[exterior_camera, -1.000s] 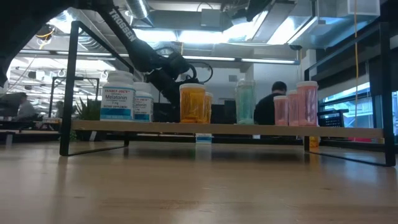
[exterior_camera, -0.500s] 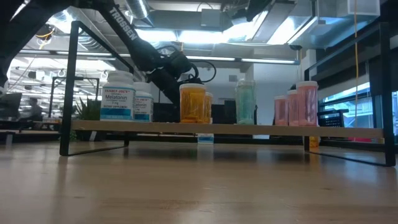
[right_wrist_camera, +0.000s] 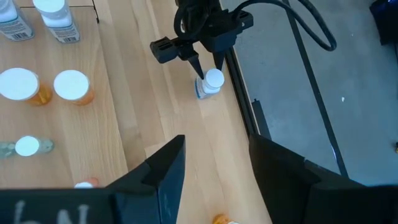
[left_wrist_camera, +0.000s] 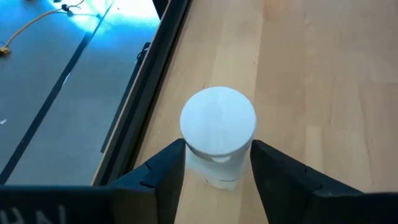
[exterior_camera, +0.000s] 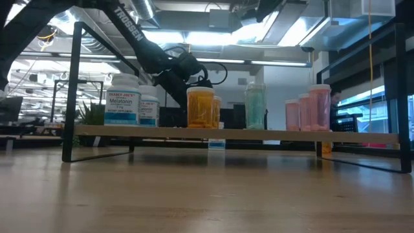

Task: Pick and place medicine bottles onto shelf by color
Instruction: Put the white pill bottle on the shelf aligned with the other white pill bottle

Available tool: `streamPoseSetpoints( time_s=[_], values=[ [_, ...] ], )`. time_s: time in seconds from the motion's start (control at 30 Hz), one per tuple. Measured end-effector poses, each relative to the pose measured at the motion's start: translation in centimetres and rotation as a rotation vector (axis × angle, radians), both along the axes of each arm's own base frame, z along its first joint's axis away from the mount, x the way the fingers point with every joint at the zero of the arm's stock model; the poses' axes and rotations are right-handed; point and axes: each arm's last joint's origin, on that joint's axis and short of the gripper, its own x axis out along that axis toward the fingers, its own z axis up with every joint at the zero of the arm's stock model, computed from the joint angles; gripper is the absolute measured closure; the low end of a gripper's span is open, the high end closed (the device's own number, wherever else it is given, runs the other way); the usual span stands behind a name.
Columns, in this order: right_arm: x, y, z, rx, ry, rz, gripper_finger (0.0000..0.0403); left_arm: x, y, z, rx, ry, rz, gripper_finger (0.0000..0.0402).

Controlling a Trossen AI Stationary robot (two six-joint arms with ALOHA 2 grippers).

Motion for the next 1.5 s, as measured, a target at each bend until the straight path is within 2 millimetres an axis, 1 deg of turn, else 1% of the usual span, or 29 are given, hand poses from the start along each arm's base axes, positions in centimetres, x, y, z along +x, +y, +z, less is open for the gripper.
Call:
streamPoseSetpoints(
  time_s=[0.3,0.6,0.77,0.93,1.03,1.13,1.2,1.3,1.5],
  values=[
    [0.0,0.0,0.0,0.0,0.0,0.0,0.0223,0.0,-0.1,0.0,0.003,0.002,0.001,0.0264],
    [0.0,0.0,0.0,0.0,0.003,0.0,0.0223,0.0,0.0,0.0,0.024,0.018,0.031,0.0266],
    [0.0,0.0,0.0,0.0,0.005,0.002,0.0223,-0.1,0.0,0.4,0.026,0.023,0.039,0.0265],
    [0.0,0.0,0.0,0.0,0.006,0.003,0.0223,-0.7,-0.6,1.3,0.017,0.068,0.045,0.0266],
    [0.0,0.0,0.0,-0.003,0.01,0.008,0.0223,-0.9,-1.1,2.3,0.081,0.091,-0.017,0.0266],
    [0.0,0.1,-0.1,0.004,0.019,0.052,0.0223,-0.7,-1.6,3.3,0.23,0.139,-0.122,0.0266],
    [0.0,0.2,-0.1,0.025,0.014,0.071,0.0223,-0.6,-2.1,3.5,0.286,0.159,-0.182,0.0266],
    [0.0,0.2,-0.1,0.042,0.012,0.086,0.0223,-0.2,-2.7,3.9,0.321,0.153,-0.219,0.0266],
    [0.0,0.2,-0.1,0.019,0.036,0.132,0.0223,0.4,-3.7,3.9,0.348,0.161,-0.271,0.0266]
  ],
)
